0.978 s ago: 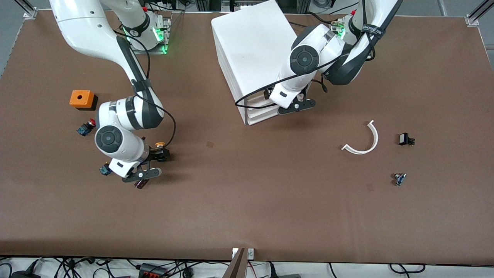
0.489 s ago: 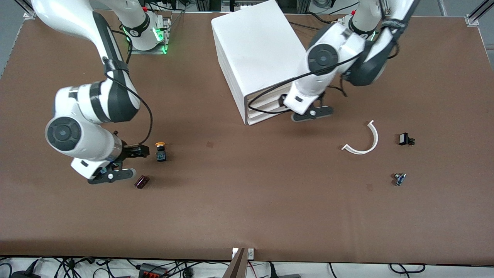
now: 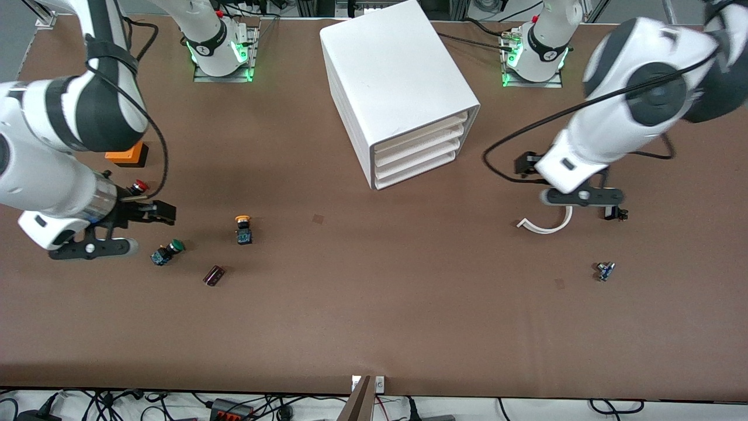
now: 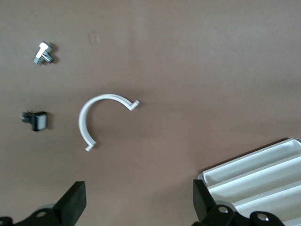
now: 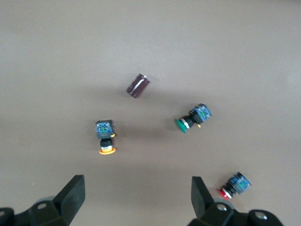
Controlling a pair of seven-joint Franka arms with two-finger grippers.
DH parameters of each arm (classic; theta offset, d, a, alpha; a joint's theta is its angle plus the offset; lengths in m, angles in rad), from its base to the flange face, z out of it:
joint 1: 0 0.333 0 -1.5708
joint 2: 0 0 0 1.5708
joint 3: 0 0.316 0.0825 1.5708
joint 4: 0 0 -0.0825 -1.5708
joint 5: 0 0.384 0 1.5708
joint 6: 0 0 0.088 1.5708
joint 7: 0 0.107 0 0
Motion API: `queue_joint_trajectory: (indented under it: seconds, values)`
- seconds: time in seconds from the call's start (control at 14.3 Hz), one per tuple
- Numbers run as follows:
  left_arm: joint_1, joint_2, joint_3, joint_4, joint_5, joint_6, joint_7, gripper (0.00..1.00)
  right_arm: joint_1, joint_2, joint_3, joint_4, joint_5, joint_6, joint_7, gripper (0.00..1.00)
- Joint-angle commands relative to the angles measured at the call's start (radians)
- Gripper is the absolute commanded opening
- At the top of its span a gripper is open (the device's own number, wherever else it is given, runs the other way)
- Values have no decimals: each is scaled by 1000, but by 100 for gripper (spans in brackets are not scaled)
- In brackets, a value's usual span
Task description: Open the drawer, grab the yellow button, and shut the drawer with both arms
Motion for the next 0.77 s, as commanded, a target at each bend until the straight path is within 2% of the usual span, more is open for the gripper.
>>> queue_joint_trajectory:
  seconds: [0.0, 0.14, 0.28, 0.42, 0.49, 0.56, 0.63, 0.7]
  values:
    - [59, 6, -15, 86, 13, -34, 140, 100, -35, -24, 11, 54, -4, -55, -5, 100]
    - [97, -8, -5, 113, -10, -80, 243, 100, -41, -27, 3, 77, -4, -83, 9, 100]
    - [44, -75, 130, 84, -51, -79, 355, 100, -78, -66, 3, 88, -3, -86, 9, 100]
    - [-88, -148, 326, 14, -137, -70, 379, 100, -130, -96, 9, 88, 2, -89, 7, 100]
    - [-160, -182, 415, -35, -160, -47, 373, 100, -171, -109, 29, 83, 10, -97, 6, 100]
    - [-203, -205, 484, -65, -160, 8, 374, 100, -230, -123, 78, 83, 13, -120, 6, 100]
    - [-216, -227, 506, -108, -162, 69, 374, 100, -283, -138, 124, 82, 10, -135, 7, 100]
    - [-217, -241, 506, -137, -160, 103, 376, 100, -293, -148, 133, 80, -1, -138, -2, 100]
